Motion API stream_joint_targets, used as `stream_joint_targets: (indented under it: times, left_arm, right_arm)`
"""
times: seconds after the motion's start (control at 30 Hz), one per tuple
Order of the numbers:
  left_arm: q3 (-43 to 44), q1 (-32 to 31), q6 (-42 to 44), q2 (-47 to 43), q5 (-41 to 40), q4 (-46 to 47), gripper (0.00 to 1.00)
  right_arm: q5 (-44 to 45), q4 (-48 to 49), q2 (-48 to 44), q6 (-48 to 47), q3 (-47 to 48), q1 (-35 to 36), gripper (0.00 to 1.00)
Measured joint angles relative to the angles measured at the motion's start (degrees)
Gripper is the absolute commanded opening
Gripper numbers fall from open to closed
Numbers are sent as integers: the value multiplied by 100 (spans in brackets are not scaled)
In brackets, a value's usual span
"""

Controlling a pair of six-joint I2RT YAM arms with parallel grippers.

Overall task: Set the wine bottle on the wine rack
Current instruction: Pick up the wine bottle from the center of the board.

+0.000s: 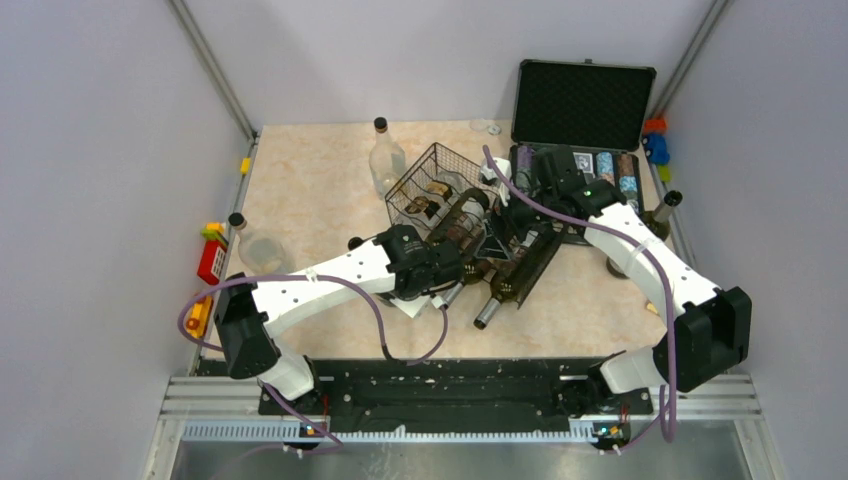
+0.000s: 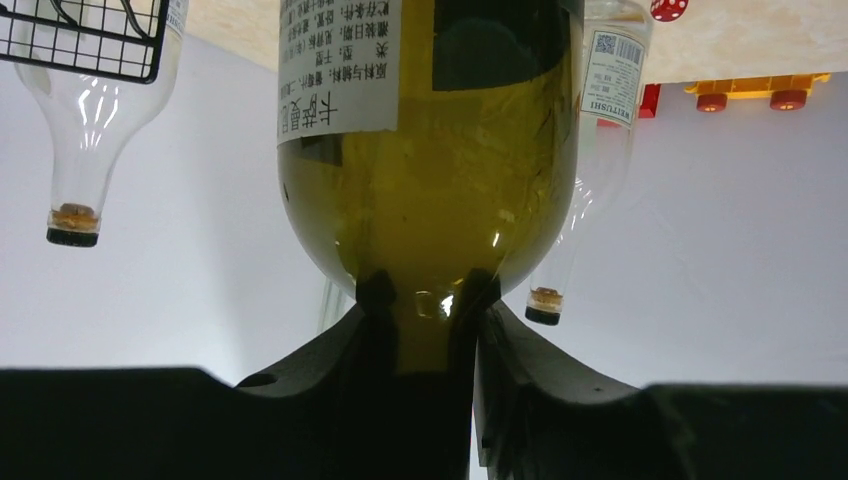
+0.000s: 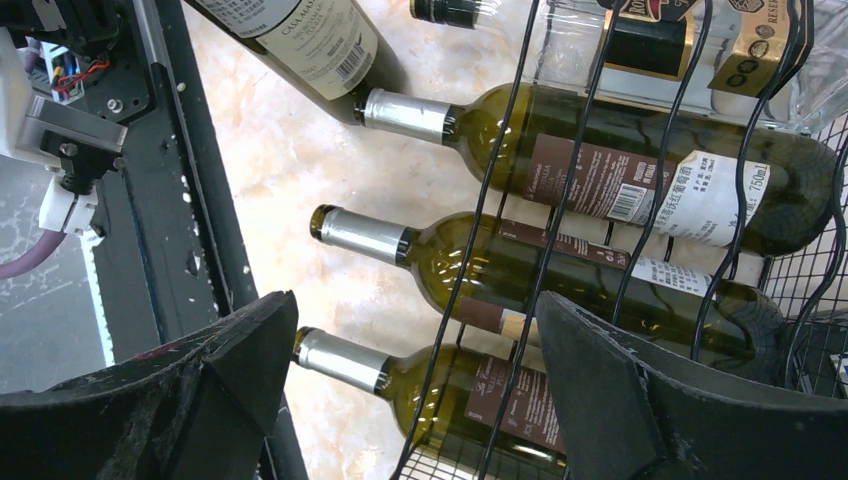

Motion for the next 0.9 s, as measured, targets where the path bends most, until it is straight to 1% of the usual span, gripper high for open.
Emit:
stream_joint_targets:
  times: [0.1,0.57,0.73,0.9]
  left_arm:
    - [-44,0,-13,-20,-50,13,0]
    - [-96,0,-2,-114,-22,74,0]
    - [-94,0,101,-153,2,105,0]
    - [-94,0,343,-385,76,129,0]
  right_arm:
    - [0,-15,0,-11,2,0,91]
    - [4,-118,2,-44,146,0,90]
    - [7,-133,4,-44,151,0,90]
    - [7,-155,4,-52,155,0,90]
